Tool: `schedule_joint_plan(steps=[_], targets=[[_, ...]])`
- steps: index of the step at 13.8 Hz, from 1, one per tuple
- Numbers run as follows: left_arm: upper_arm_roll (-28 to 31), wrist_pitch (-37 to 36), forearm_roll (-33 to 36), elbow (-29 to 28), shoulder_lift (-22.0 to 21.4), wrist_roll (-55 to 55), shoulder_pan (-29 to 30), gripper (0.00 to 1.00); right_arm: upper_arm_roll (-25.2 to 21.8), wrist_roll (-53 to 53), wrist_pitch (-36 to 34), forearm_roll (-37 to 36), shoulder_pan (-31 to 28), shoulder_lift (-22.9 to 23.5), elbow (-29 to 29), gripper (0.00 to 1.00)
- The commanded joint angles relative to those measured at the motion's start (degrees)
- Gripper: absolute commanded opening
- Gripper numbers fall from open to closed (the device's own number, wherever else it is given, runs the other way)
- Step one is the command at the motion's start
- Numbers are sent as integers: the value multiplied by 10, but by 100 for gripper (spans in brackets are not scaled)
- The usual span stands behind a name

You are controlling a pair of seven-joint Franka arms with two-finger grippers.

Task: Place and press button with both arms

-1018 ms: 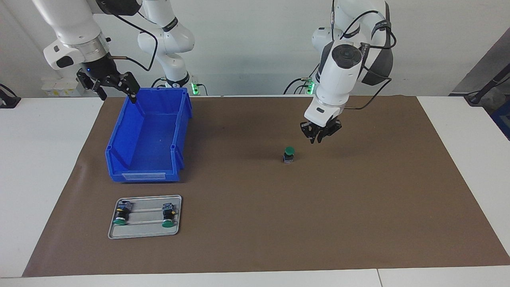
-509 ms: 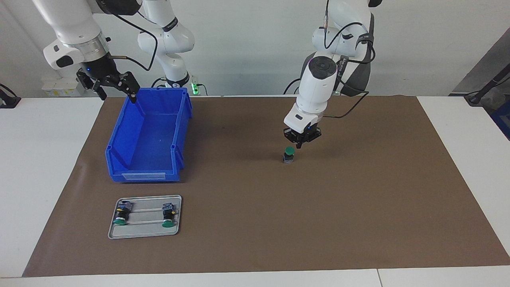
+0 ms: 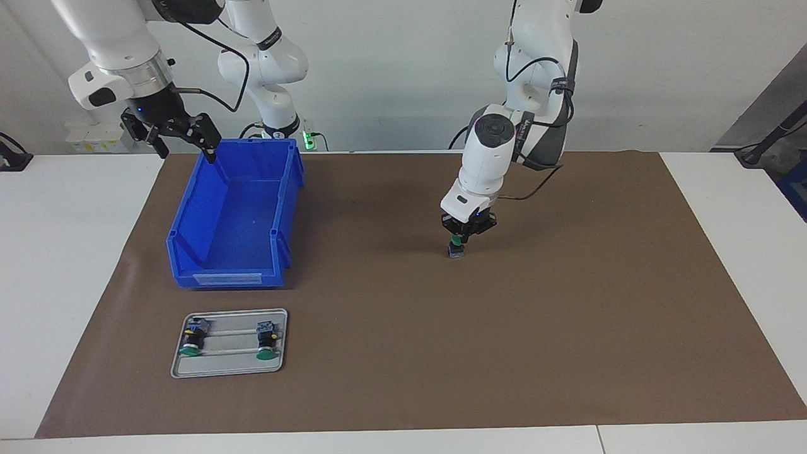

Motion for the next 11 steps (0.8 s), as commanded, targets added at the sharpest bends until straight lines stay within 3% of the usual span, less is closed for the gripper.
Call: schedule_joint_plan(steps=[1, 7, 9, 11], targets=[[9, 19, -5, -33, -17, -12, -12, 0, 2, -12, -7, 9, -4, -4, 2, 100], [9, 85, -5, -73, -11, -22, -23, 0, 1, -12, -7, 9, -4, -4, 1, 100], [10, 55, -4, -39, -7, -17, -14, 0, 2, -12, -7, 9, -4, -4, 1, 100], [10, -30, -4, 36, 3, -14, -3, 5, 2, -12, -7, 9, -4, -5, 2, 100]])
